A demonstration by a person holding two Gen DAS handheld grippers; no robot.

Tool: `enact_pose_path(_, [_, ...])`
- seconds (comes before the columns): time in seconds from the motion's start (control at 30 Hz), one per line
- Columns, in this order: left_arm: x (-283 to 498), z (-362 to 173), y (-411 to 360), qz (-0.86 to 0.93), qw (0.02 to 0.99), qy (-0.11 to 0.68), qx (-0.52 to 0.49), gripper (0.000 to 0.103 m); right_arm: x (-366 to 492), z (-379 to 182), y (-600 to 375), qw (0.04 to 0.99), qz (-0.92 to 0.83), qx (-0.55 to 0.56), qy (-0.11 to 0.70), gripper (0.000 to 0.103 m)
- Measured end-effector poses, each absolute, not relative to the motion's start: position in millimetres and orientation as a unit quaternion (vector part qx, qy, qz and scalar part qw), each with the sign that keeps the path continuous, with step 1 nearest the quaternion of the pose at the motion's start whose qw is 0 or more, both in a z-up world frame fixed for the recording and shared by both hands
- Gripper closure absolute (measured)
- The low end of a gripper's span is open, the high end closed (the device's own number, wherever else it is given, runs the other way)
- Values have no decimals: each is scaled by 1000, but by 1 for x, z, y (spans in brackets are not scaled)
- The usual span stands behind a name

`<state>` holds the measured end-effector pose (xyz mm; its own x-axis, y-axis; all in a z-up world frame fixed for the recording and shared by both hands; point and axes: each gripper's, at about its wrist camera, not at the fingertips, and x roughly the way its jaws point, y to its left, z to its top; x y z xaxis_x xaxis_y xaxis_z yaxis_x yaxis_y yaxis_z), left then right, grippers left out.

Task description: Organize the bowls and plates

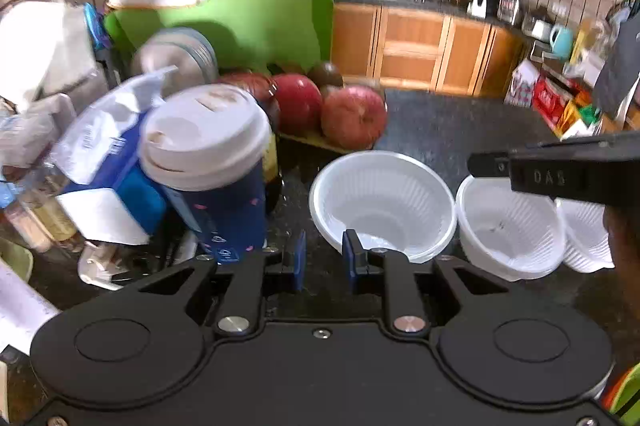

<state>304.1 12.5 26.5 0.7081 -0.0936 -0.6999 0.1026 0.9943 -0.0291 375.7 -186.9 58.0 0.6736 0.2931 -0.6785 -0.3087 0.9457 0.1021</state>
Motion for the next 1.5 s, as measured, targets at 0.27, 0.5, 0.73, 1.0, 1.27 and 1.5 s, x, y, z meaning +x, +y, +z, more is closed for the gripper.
enact_pose_path(0.27, [335,16,-5,-46,911,410,15,72,424,36,-187,889,203,10,410,86])
enact_pose_path(0.5, [348,9,-6,-48,902,429,12,72,445,21,-185,878,205,19,432,86])
enact_pose_path(0.73, [350,13,-5,-57,902,429,3,72,449,18,-182,878,204,11,433,86])
enact_pose_path(1.0, [359,12,3,-57,899,435,-12,72,449,10,-176,876,202,-3,438,86])
enact_pose_path(1.27, [356,17,6,-58,900,432,-19,72,446,7,-172,880,195,-20,433,86])
enact_pose_path(1.5, [363,7,4,-38,897,441,0,72,448,8,-173,881,192,-19,431,86])
